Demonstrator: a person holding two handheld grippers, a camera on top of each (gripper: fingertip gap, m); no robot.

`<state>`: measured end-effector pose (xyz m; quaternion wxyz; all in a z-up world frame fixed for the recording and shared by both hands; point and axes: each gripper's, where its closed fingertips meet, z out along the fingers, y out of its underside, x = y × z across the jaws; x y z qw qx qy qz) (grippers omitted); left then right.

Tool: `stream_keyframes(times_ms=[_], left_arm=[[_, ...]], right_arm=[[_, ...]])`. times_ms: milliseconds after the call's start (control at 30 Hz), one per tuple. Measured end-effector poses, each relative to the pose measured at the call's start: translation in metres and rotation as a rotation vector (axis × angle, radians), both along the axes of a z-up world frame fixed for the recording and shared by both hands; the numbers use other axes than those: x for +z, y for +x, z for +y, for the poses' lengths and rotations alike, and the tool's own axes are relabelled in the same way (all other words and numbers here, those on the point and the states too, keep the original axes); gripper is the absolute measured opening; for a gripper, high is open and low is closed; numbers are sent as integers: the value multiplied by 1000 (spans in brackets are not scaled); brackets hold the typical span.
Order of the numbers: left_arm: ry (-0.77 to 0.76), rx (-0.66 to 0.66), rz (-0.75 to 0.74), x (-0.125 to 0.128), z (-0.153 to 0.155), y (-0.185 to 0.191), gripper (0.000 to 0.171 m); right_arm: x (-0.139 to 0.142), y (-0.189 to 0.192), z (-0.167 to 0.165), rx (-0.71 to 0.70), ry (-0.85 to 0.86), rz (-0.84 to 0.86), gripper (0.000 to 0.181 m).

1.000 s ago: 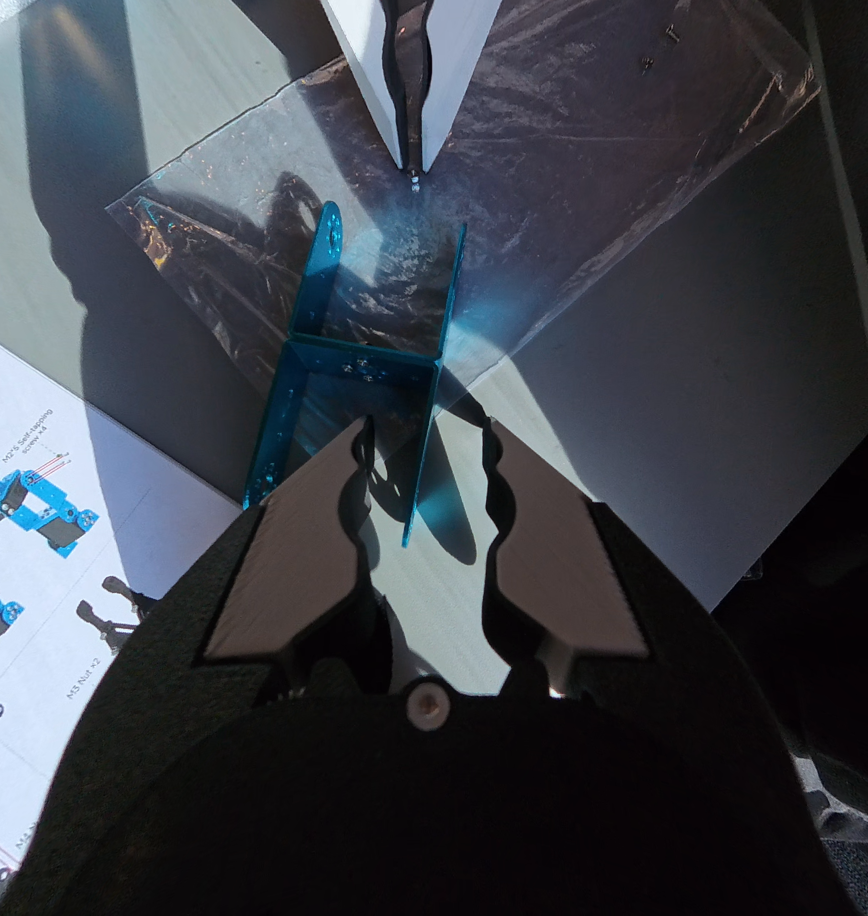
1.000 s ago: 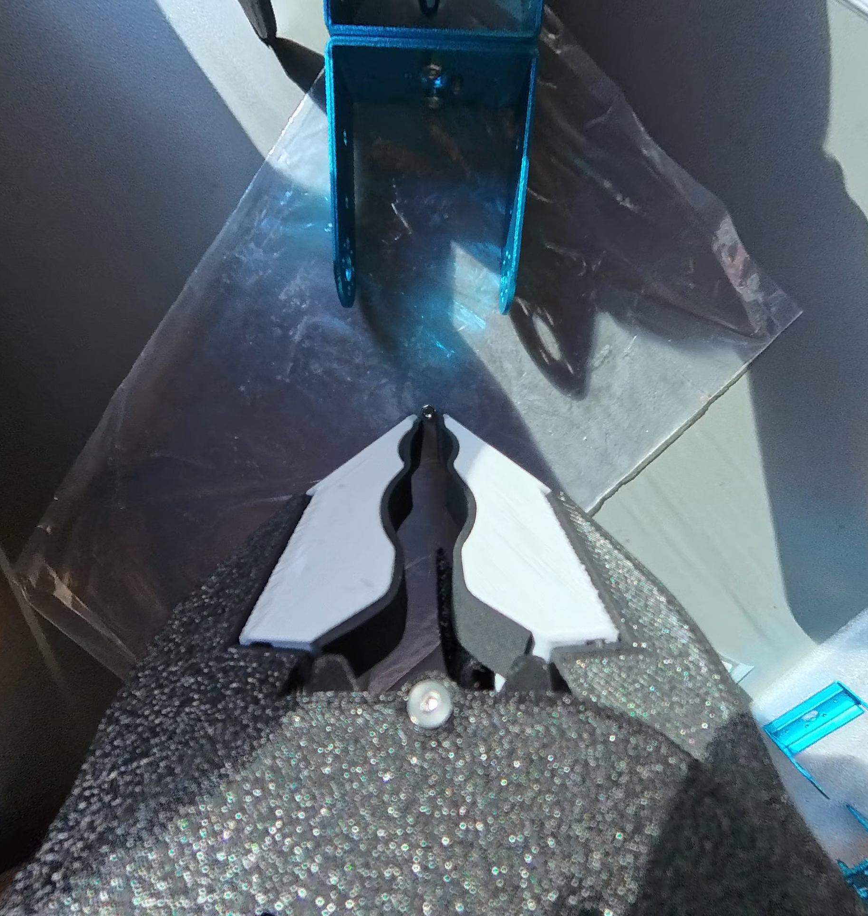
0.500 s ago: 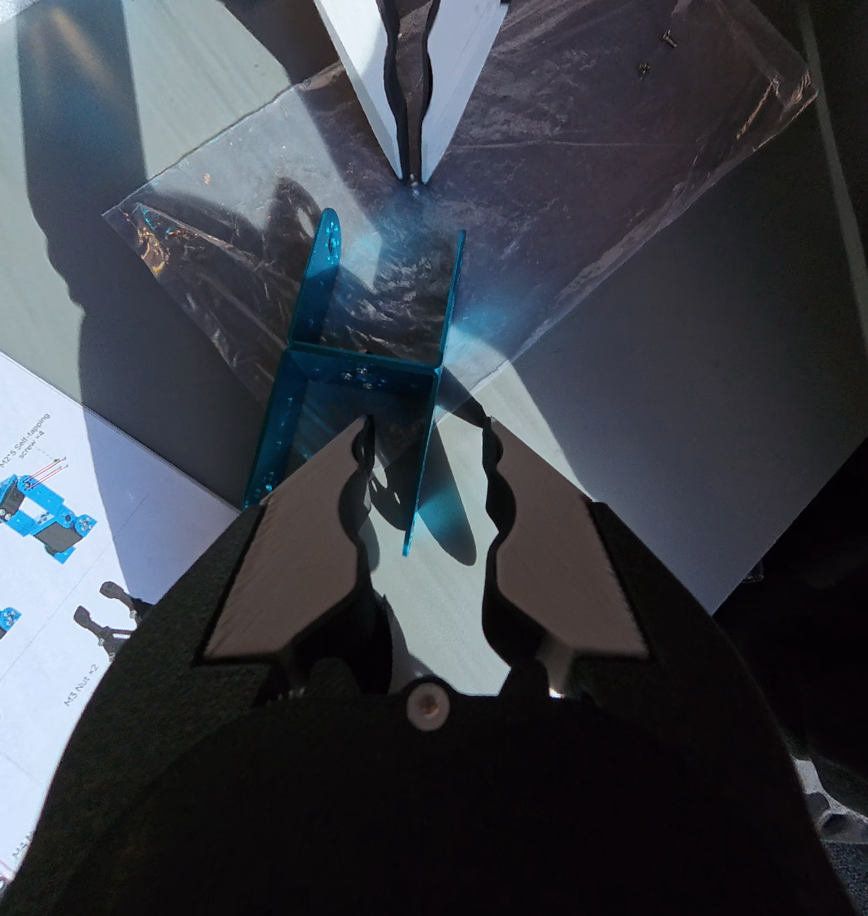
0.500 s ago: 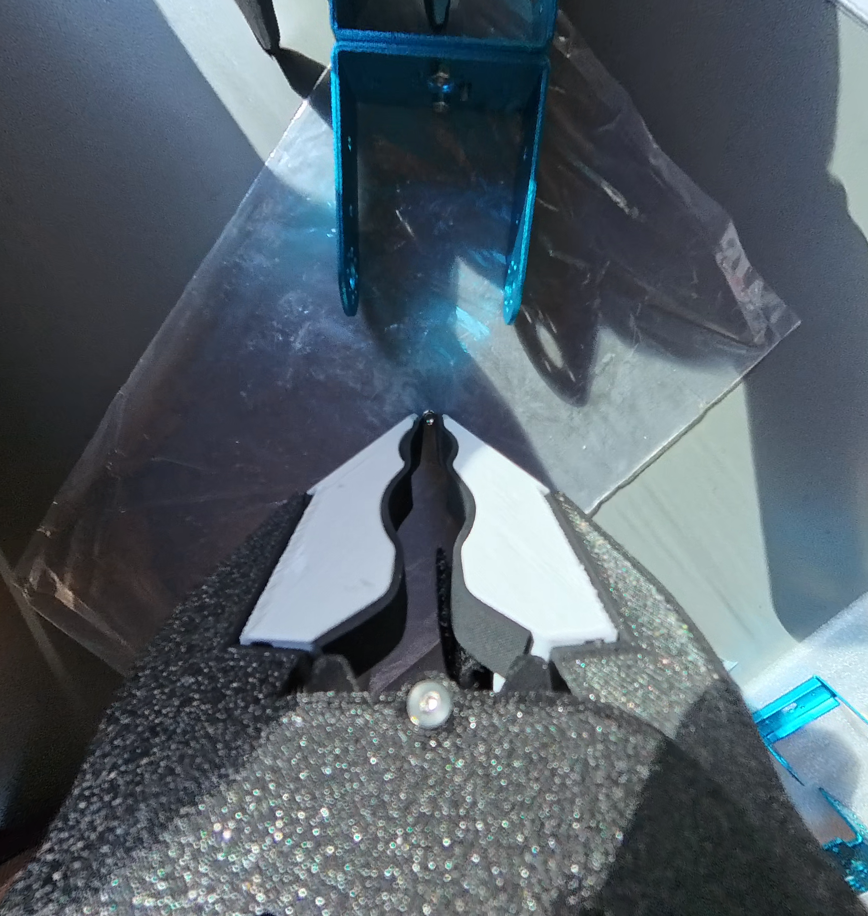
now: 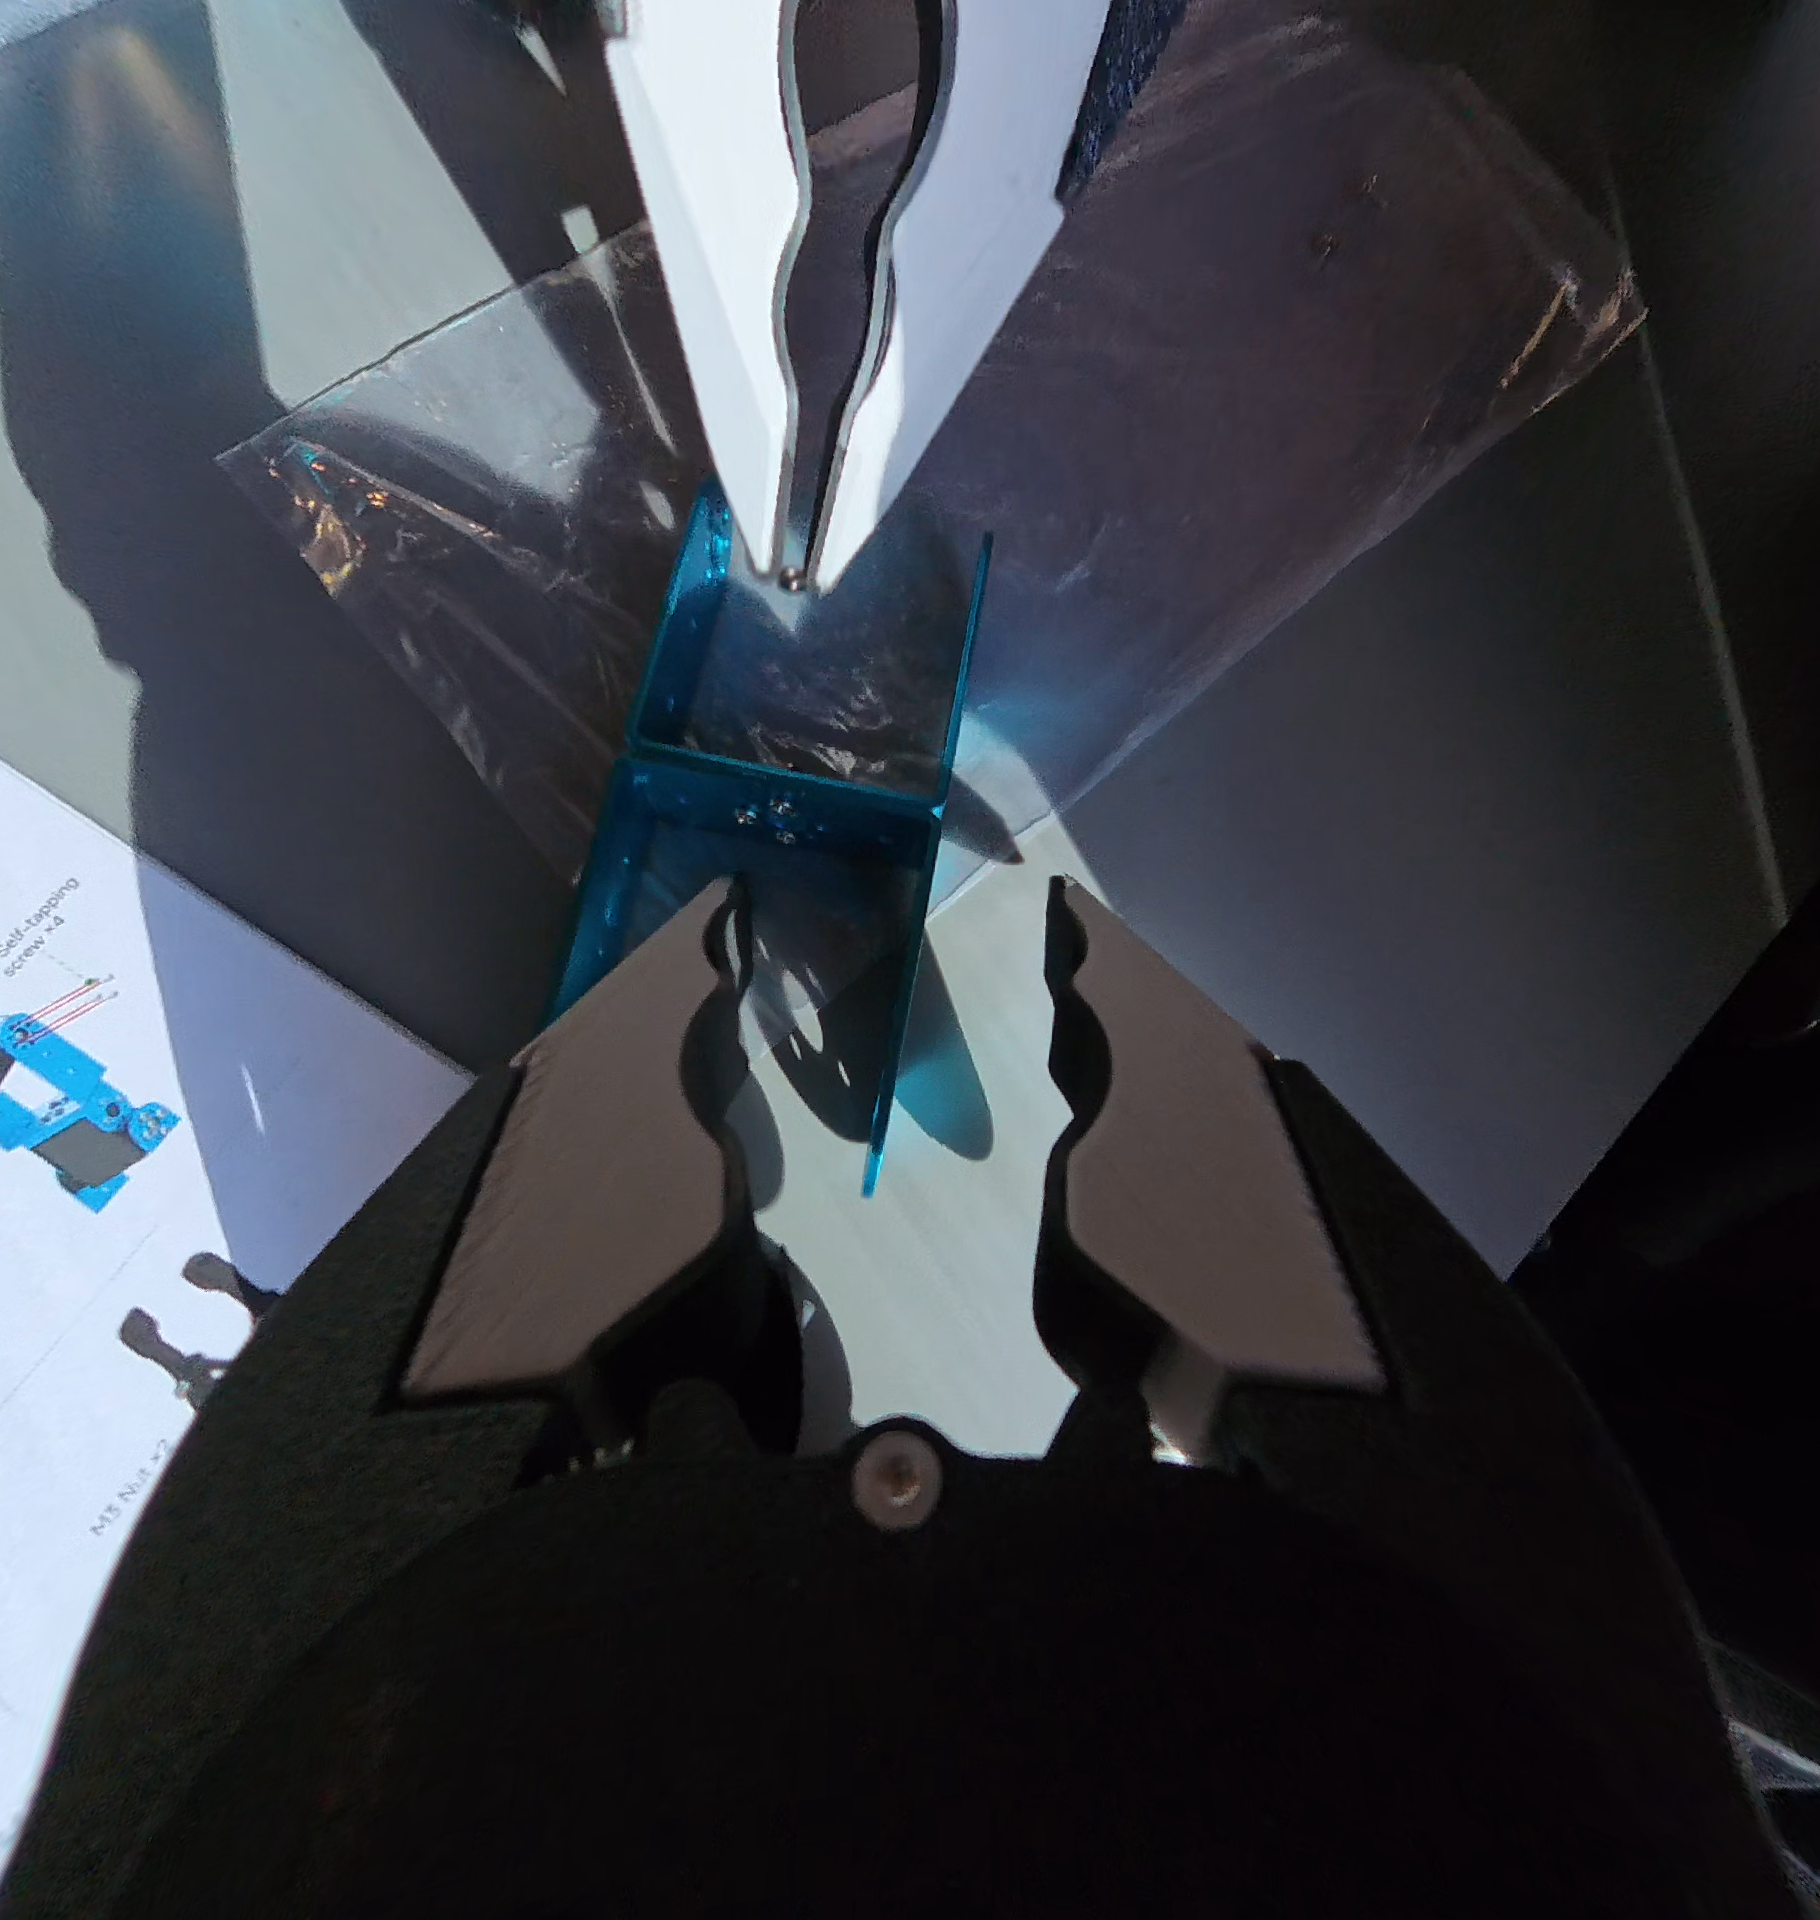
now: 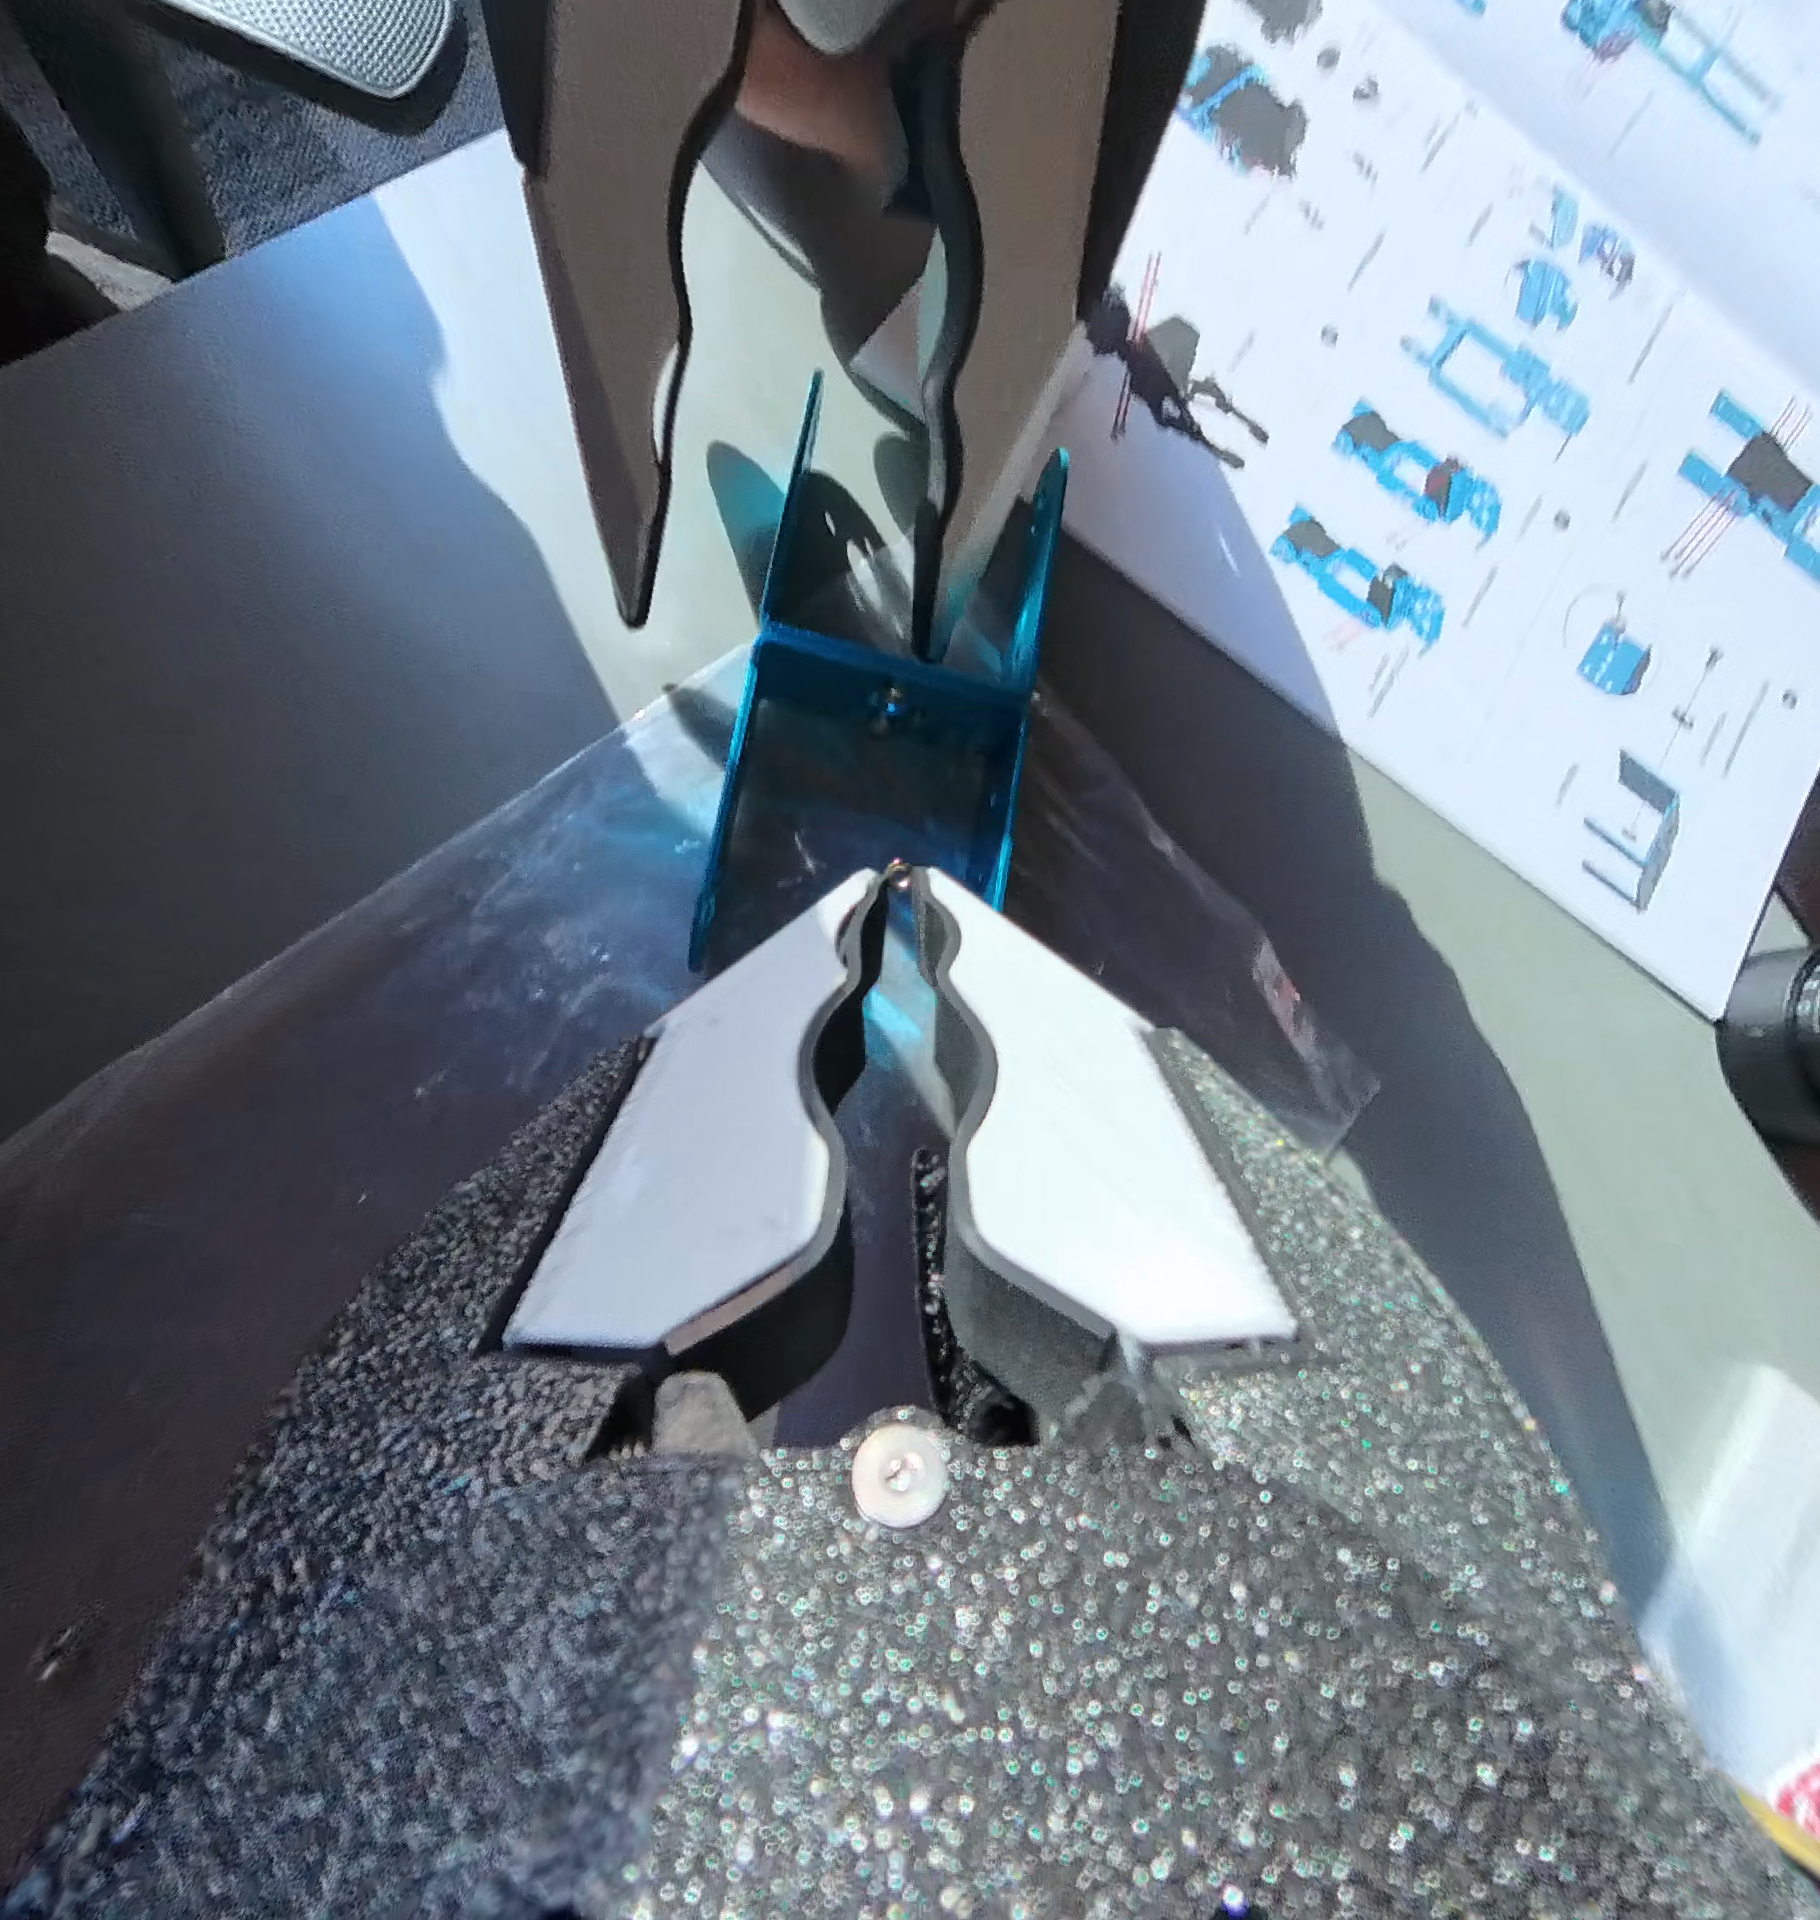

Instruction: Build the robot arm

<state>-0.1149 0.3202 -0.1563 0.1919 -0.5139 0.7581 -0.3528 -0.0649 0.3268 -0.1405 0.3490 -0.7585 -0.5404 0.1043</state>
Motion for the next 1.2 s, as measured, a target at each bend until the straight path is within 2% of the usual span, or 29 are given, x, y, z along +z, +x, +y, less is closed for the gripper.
stream_keyframes(times_ms=[233, 600, 967, 1200], left_arm=[[18, -32, 8, 1, -3, 7, 59], [20, -51, 15, -1, -8, 9, 59], [27, -55, 18, -2, -8, 9, 59], [27, -64, 22, -2, -10, 10, 59]], right_arm=[[-6, -19, 10, 6, 114, 16, 4], [-6, -25, 18, -22, 218, -5, 5], [-10, -27, 18, -35, 208, -5, 4], [-10, -26, 15, -85, 78, 66, 4]])
